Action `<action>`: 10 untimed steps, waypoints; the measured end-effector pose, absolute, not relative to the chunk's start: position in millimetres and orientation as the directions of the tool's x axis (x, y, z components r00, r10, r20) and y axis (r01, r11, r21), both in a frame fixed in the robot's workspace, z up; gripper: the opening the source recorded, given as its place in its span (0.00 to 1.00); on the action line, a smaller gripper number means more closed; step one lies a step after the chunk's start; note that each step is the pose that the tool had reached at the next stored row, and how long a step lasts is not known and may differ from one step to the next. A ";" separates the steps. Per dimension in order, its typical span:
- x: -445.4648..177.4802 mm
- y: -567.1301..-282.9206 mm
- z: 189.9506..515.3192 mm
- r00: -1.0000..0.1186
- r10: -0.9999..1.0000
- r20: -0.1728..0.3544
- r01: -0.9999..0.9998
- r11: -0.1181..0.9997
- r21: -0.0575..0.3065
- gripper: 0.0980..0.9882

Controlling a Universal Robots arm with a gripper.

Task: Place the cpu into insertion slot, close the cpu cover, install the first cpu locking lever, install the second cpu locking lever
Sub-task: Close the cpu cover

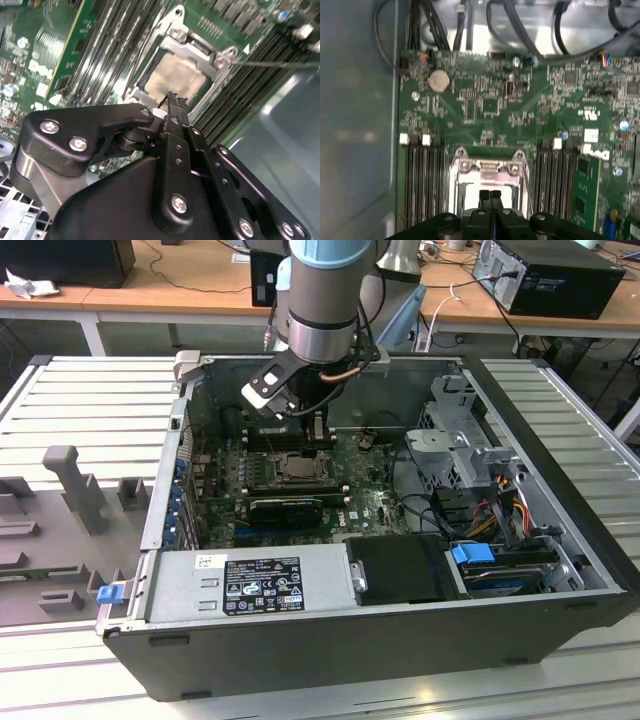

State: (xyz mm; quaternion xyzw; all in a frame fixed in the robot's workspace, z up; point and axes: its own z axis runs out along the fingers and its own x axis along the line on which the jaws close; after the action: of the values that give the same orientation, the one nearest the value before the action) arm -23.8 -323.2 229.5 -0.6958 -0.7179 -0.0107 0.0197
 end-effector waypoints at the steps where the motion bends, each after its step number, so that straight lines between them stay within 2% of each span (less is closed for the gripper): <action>1: -25.3 -323.2 229.5 -0.031 0.999 0.043 0.999 0.032 -0.012 0.01; 10: -32.5 -323.2 229.5 -0.031 0.999 0.043 0.999 0.032 -0.012 0.01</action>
State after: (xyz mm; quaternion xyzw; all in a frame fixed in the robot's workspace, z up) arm -32.5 -323.2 229.5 -0.6958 -0.7179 -0.0106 0.0197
